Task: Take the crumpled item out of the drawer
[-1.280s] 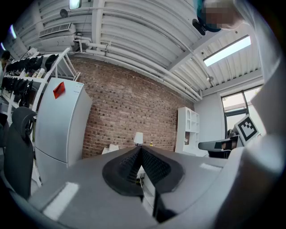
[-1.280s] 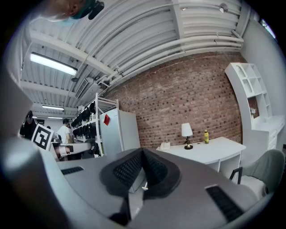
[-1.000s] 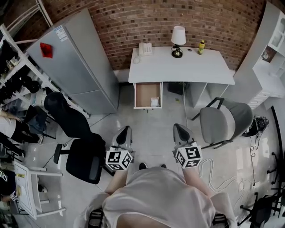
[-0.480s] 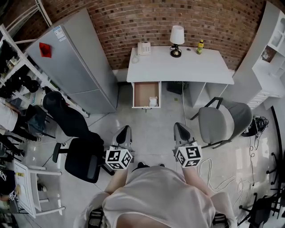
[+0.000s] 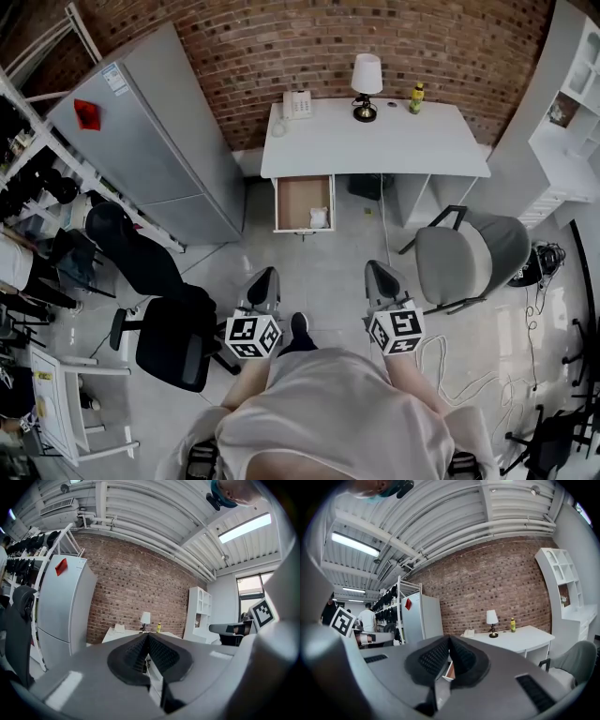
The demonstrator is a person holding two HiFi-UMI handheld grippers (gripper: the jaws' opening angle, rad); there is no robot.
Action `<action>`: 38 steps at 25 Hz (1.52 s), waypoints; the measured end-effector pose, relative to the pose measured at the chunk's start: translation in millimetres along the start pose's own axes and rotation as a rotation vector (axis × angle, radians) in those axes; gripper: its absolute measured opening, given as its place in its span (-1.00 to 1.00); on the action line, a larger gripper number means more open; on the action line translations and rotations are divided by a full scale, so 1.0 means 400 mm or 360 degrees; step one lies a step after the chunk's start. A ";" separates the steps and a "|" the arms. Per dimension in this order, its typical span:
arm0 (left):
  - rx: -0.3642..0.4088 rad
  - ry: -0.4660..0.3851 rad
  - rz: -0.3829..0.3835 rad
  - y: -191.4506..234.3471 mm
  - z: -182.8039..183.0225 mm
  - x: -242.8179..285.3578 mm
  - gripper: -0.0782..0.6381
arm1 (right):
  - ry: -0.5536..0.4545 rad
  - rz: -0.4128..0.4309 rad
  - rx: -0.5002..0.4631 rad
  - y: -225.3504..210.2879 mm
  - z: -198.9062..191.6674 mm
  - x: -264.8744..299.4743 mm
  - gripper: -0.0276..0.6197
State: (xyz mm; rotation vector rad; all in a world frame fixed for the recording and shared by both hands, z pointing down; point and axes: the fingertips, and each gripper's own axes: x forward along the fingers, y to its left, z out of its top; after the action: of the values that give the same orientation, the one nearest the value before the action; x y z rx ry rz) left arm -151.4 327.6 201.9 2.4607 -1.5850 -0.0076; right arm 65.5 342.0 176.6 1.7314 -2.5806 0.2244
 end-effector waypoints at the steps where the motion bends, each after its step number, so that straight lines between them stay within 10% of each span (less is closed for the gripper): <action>1: 0.0000 -0.0002 -0.0007 0.002 0.001 0.010 -0.76 | 0.0007 -0.0001 0.0002 -0.004 -0.004 0.008 -0.89; 17: -0.0053 0.0036 -0.0134 0.258 0.024 0.409 -0.76 | 0.0103 -0.0140 -0.0017 -0.114 -0.020 0.427 -0.89; 25: 0.0045 0.0087 -0.0397 0.382 0.077 0.647 -0.76 | 0.0117 -0.0238 -0.0012 -0.144 0.006 0.697 -0.89; 38: 0.0016 0.0108 -0.0247 0.389 0.076 0.804 -0.76 | 0.0169 -0.0168 -0.0021 -0.267 0.022 0.822 -0.89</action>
State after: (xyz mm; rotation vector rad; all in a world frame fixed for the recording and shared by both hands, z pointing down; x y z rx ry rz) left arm -159.9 -29.1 236.2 2.5569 -1.3672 0.0591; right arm 39.0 -1.0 212.6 1.7930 -2.4039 0.2871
